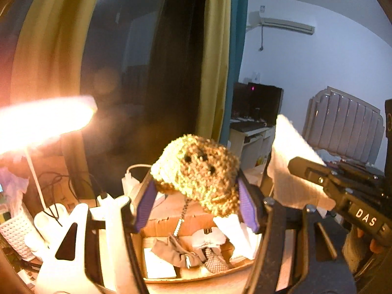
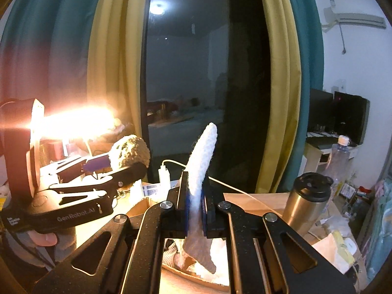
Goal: Organize soft objects
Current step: 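Carry the brown plush and white towel with both tools over the box, then open the left tool to drop the brown plush into the box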
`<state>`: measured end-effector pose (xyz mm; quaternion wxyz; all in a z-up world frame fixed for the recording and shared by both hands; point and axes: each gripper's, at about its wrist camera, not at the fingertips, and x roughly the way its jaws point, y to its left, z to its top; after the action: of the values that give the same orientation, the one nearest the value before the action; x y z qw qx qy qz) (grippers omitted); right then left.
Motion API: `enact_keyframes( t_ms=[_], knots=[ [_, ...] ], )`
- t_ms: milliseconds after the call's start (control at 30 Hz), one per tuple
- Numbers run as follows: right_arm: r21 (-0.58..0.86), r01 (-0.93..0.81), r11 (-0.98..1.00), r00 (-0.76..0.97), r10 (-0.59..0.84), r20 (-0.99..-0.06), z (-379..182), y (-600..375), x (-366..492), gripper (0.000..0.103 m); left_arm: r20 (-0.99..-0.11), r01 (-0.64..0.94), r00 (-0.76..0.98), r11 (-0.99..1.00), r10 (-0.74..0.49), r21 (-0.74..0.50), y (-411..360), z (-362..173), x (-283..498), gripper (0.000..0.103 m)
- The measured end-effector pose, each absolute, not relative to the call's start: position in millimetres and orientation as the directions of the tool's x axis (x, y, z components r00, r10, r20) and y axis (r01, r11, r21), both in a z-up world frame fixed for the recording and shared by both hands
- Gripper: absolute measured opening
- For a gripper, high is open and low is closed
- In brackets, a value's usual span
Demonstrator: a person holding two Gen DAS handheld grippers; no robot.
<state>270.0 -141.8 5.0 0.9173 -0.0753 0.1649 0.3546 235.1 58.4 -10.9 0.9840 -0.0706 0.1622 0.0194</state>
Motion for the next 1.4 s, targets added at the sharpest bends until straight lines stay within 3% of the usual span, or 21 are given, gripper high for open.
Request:
enact_keyframes(
  t_ms=[400, 900, 1033, 1167, 1400],
  knots=[
    [0.031, -0.69, 0.723, 0.651, 0.638, -0.412, -25, -134, 306, 0.008, -0.418, -0.083, 0.908, 0.989, 0.024, -0.124, 57, -53, 276, 0.061],
    [0.079, -0.672, 0.737, 0.634, 0.627, -0.453, -52, -141, 333, 0.008, -0.617, -0.127, 0.786, 0.987, 0.04, -0.099, 52, -120, 327, 0.063],
    [0.078, -0.667, 0.741, 0.636, 0.621, -0.457, -54, -141, 333, 0.008, -0.671, -0.116, 0.741, 0.988, 0.019, -0.101, 50, -130, 334, 0.07],
    [0.074, -0.663, 0.745, 0.64, 0.615, -0.46, -54, -138, 332, 0.008, -0.662, -0.111, 0.749, 0.989, 0.018, -0.099, 48, -126, 330, 0.088],
    [0.066, -0.664, 0.745, 0.643, 0.613, -0.459, -50, -138, 326, 0.008, -0.635, -0.13, 0.771, 0.987, 0.038, -0.099, 60, -117, 309, 0.09]
  ],
)
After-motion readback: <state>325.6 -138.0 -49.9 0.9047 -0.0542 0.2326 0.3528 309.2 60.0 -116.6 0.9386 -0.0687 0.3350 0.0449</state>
